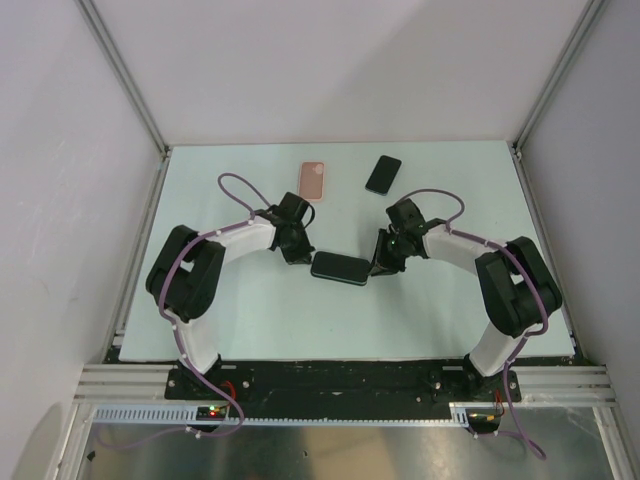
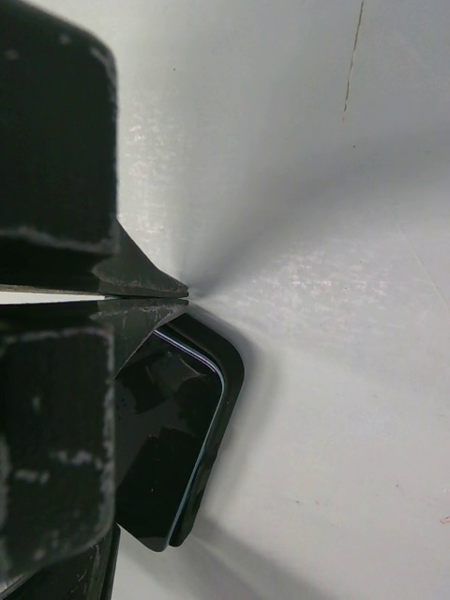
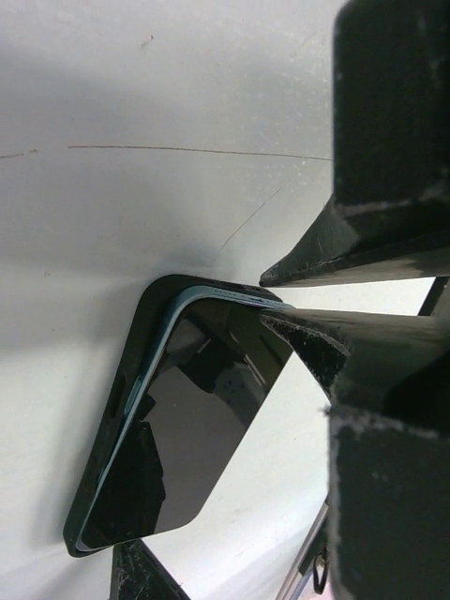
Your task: Put the phone into the phone case
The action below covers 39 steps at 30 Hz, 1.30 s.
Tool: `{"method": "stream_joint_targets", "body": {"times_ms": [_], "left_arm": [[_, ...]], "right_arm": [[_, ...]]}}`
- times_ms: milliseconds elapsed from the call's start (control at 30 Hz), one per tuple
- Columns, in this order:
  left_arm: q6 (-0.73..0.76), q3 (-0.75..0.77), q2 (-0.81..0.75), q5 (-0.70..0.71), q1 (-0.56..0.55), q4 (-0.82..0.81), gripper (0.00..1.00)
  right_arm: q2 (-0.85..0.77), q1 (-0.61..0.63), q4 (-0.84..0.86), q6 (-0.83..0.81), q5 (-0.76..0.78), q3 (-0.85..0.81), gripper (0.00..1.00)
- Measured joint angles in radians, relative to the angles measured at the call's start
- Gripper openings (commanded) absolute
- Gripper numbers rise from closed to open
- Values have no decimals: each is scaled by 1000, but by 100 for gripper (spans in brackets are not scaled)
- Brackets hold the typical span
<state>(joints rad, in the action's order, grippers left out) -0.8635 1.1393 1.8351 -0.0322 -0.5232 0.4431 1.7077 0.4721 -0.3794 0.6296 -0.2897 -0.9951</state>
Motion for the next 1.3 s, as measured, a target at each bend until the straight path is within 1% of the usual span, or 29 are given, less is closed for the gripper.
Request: {"method": "stream_joint_targets", "body": {"times_ms": [67,233,367,467,833,967,1233,1300], "left_arm": [[0,0,3,-1,0,0,0],[0,0,12,-5,0,-1,0],[0,0,12,-6,0,-1,0],[0,1,13,-6,0,-1,0],[0,12,22,-9,2,0,0],[0,13,23,-9,2,0,0],[1,13,21,-5,11,0,0],[2,13,18,0,18,2,0]], "right_arm": [[0,2,6,4,11,0,17],[1,12,15,6,29,0,9],[3,20,19,6,42,0,5],[10,26,17,6,51,-4,3],[49,68,-30,-4,134,-63,3],[48,74,-35,-6,153,-67,9],[8,72,-56,-29,171,-67,31],[-26,67,-62,-32,174,-68,34]]}}
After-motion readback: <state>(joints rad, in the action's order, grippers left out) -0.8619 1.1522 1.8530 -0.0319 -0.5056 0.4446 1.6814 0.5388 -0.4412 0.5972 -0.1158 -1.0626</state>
